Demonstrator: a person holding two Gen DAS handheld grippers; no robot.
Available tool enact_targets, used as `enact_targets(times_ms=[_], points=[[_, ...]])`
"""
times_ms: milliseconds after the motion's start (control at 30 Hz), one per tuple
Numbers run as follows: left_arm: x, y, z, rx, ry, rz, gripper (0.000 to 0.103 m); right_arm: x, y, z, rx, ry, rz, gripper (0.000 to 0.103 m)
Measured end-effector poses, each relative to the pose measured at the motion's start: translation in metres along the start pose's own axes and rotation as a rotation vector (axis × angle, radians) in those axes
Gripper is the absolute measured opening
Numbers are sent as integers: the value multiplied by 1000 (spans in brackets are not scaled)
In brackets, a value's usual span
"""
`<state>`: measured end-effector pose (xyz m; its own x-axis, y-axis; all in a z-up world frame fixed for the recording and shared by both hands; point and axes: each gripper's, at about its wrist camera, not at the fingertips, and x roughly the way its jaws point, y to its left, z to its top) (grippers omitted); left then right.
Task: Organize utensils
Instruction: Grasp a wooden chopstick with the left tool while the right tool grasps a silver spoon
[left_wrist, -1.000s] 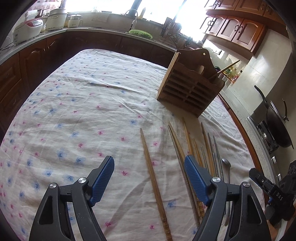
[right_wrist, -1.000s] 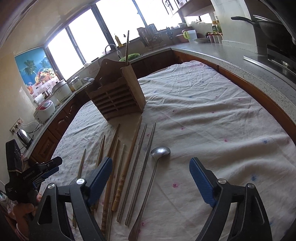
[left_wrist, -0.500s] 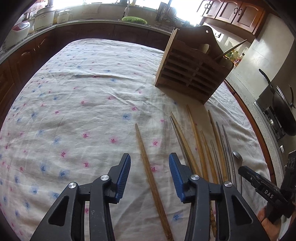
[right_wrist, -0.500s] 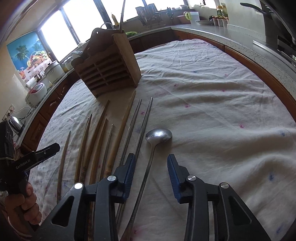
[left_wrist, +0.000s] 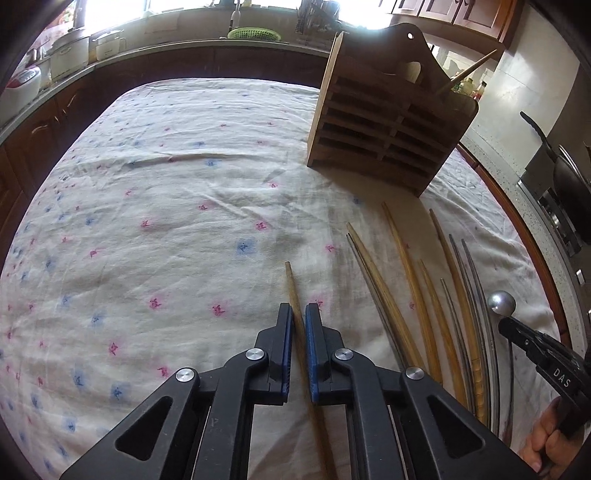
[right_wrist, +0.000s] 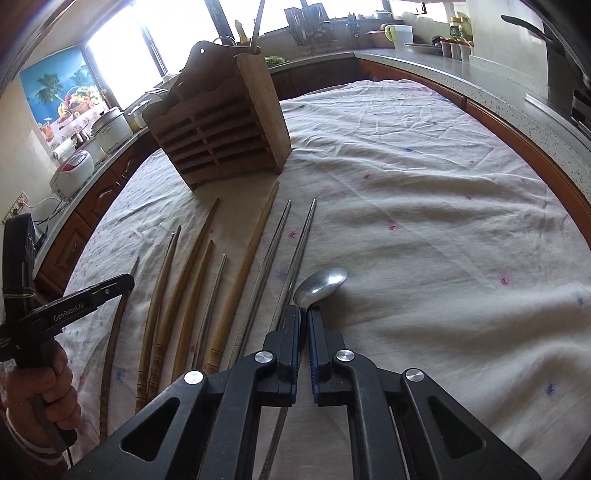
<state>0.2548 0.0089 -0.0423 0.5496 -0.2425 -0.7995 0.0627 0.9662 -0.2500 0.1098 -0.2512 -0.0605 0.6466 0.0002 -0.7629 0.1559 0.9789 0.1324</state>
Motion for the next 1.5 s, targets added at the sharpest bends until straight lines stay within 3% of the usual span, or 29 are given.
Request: enact_targets(times_ms=[233, 667, 1133, 1500], points=[[-34, 4, -6, -42, -54, -110, 4, -26, 9, 5, -12, -64, 45, 3], [-143, 22, -10, -36, -245, -263, 4, -100, 24, 33, -52, -260, 76, 2], [-180, 26, -10, -25, -346, -278, 4, -122, 37, 59, -84, -359, 81, 2], [-181, 19, 23, -11, -402, -282, 4, -119, 42, 82, -93, -388, 94, 2]])
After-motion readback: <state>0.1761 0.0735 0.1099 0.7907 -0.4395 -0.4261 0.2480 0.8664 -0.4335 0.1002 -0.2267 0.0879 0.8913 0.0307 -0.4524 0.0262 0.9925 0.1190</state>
